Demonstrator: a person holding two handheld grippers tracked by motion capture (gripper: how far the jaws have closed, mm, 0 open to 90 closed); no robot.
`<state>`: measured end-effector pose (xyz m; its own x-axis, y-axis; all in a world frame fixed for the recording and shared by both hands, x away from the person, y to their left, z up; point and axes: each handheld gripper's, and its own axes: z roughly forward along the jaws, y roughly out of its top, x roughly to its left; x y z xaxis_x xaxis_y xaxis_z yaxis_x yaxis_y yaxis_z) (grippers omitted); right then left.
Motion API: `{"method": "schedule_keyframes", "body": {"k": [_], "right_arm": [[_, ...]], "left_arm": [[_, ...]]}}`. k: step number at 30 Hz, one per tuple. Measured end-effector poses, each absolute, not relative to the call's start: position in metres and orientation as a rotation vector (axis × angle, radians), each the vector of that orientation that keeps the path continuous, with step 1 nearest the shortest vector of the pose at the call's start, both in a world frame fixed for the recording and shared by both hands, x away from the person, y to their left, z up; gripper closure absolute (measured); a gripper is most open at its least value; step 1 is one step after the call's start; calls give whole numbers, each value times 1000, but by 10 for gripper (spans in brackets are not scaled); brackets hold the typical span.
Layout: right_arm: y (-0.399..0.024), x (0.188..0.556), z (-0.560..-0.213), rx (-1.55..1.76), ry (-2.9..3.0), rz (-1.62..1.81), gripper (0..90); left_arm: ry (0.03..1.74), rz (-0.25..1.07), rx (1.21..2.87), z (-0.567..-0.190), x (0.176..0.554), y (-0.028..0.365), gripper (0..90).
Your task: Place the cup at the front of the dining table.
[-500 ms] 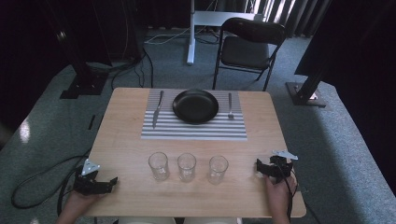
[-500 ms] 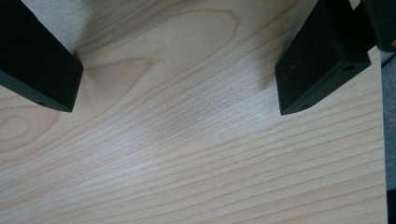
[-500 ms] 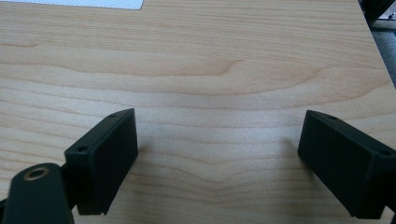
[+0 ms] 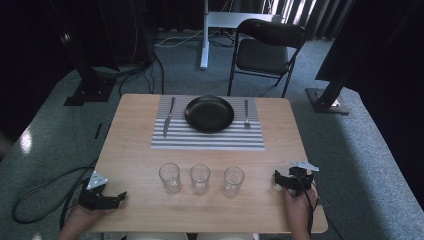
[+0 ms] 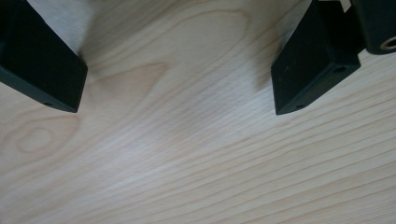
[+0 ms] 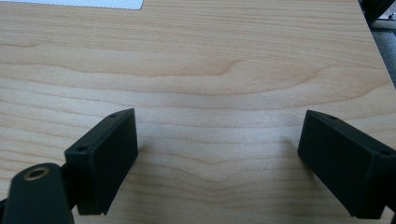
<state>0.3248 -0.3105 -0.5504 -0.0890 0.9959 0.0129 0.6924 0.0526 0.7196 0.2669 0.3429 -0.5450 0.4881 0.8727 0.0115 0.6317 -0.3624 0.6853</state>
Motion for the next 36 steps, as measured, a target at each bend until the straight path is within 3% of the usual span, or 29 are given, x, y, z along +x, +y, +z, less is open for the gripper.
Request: {"method": "schedule_keyframes", "body": {"k": [36], "right_arm": [[-311,325,-550,1689,1834,793,115]], "left_arm": [[961,384,2193,-538,262,289,69]]}}
